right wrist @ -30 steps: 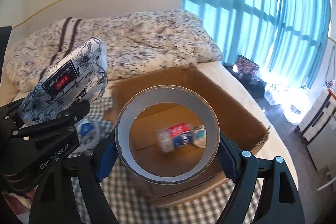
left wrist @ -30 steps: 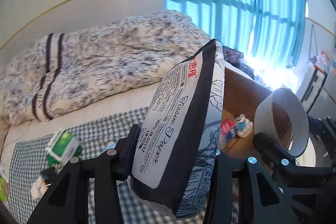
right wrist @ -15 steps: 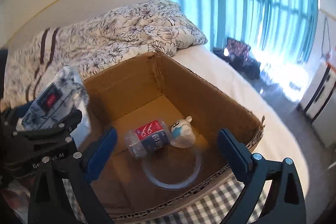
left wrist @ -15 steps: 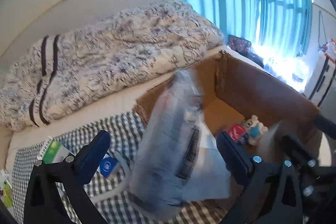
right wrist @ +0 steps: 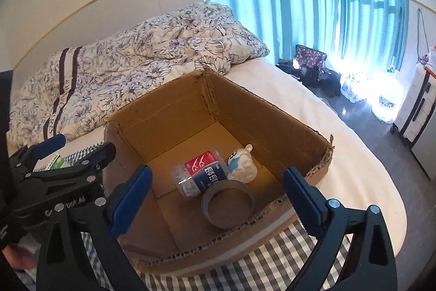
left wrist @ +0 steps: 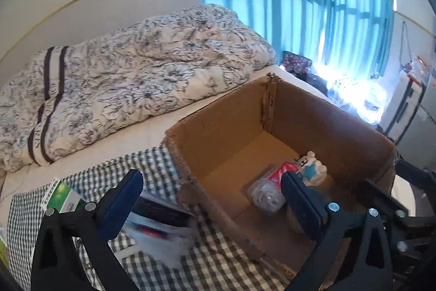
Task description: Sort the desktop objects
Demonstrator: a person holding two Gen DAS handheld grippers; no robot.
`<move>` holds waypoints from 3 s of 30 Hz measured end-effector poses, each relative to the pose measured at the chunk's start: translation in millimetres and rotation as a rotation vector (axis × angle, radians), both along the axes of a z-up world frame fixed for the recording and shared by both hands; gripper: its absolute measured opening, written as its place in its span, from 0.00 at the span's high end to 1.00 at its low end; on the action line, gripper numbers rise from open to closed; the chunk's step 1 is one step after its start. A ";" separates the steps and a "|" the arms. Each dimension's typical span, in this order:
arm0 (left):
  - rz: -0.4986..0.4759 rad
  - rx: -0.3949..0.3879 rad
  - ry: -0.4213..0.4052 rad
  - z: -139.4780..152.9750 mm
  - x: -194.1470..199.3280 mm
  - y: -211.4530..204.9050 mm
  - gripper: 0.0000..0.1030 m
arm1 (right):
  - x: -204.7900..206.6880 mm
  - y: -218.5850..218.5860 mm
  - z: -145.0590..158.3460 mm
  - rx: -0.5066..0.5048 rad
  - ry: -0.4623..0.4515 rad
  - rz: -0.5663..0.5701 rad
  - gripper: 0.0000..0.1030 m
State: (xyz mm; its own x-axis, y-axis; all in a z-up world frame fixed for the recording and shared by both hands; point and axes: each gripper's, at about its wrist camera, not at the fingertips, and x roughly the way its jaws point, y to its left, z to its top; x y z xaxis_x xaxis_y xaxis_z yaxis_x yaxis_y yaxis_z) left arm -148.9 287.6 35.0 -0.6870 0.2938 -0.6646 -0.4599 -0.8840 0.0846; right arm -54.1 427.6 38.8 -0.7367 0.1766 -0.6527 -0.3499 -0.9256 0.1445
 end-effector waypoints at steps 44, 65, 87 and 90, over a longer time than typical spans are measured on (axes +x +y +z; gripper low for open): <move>0.094 0.127 -0.214 -88.9 -78.9 -129.8 0.97 | -1.9 -65.8 9.3 0.043 0.037 0.147 0.06; 0.177 0.362 -0.520 -174.9 -131.2 -164.1 0.51 | -38.2 -142.6 -18.8 0.043 -0.033 0.288 0.06; 0.312 0.278 -0.185 -59.5 -73.8 -287.6 0.84 | -125.1 -235.1 -89.8 0.090 -0.228 0.397 0.07; 0.314 0.274 -0.210 -67.4 -74.2 -297.4 0.84 | -165.7 -228.8 -135.8 -0.008 -0.356 0.364 0.30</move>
